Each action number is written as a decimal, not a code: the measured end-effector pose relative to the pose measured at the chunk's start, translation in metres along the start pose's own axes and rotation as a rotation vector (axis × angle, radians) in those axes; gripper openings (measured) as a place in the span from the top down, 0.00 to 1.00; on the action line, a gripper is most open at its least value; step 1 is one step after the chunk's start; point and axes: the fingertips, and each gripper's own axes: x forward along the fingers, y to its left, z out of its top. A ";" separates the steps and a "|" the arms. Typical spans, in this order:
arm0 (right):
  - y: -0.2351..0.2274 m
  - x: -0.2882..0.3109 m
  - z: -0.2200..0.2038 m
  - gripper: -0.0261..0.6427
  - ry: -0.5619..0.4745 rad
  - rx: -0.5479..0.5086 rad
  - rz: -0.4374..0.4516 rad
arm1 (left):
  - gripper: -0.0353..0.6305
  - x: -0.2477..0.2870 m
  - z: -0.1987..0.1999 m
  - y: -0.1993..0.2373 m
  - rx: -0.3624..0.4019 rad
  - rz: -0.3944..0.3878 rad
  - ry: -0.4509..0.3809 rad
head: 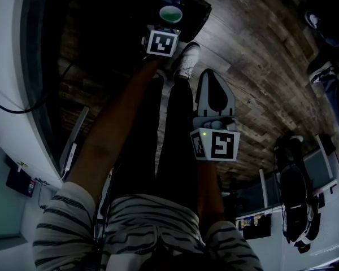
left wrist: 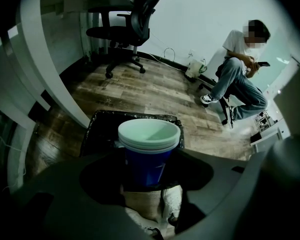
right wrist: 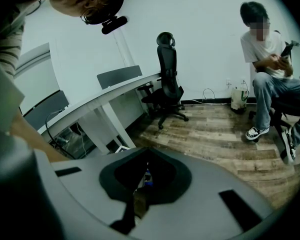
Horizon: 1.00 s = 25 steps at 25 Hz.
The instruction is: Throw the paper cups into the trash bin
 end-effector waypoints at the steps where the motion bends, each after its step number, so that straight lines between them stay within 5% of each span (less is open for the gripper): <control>1: 0.001 0.000 0.000 0.95 0.001 0.000 0.001 | 0.51 0.000 0.001 0.002 -0.001 0.006 0.001; 25: 0.005 -0.002 0.006 0.95 -0.010 0.000 0.007 | 0.48 -0.008 0.003 -0.001 -0.022 -0.005 -0.003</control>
